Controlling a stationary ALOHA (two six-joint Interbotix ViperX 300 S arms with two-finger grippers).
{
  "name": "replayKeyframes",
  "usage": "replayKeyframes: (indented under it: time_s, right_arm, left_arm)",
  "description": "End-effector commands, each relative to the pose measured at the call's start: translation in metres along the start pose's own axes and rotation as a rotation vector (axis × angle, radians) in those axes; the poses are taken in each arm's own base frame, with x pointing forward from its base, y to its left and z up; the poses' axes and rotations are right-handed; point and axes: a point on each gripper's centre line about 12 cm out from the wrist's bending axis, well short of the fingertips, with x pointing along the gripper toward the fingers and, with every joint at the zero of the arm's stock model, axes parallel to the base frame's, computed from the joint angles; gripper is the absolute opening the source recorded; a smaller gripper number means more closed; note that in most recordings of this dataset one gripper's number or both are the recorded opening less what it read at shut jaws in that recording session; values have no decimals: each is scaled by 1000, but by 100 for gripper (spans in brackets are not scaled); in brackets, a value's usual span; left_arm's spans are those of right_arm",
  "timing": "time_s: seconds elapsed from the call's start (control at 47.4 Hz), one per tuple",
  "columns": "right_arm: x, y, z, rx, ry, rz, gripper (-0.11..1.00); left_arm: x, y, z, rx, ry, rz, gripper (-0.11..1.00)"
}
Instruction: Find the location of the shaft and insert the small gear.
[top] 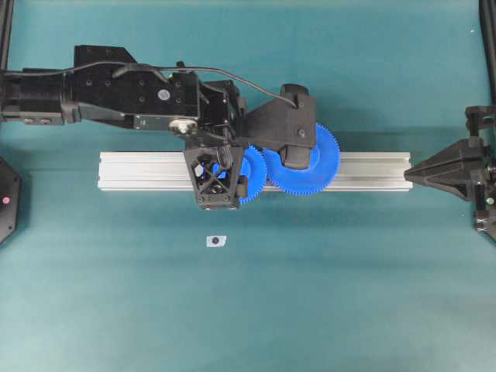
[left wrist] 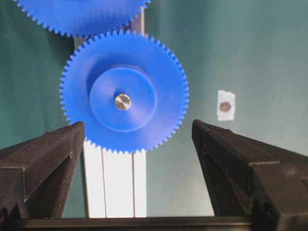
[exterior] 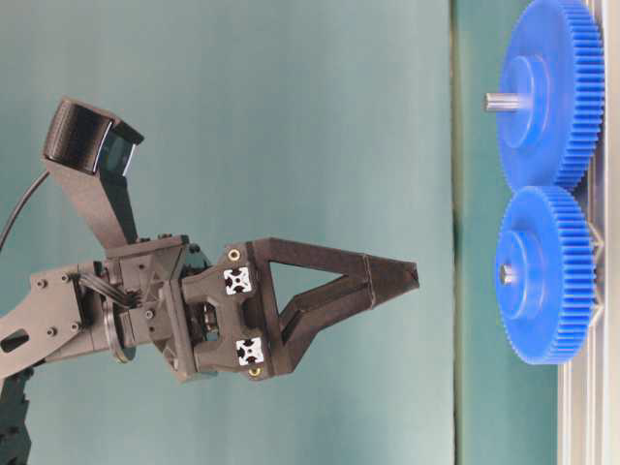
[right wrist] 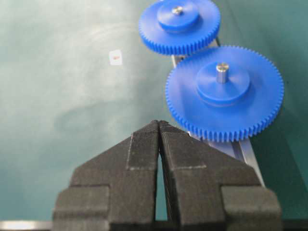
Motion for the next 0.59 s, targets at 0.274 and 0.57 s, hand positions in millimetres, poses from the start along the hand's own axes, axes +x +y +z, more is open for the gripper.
replayKeyframes:
  time_s: [0.274,0.57]
  right_arm:
    - [1,1,4,10,-12,1,3]
    - [0,1,4,13,-14,1,3]
  left_arm:
    - [-23,-3,5,11,-61,4,88]
    - [-24,-4,5,15,-54,4,88]
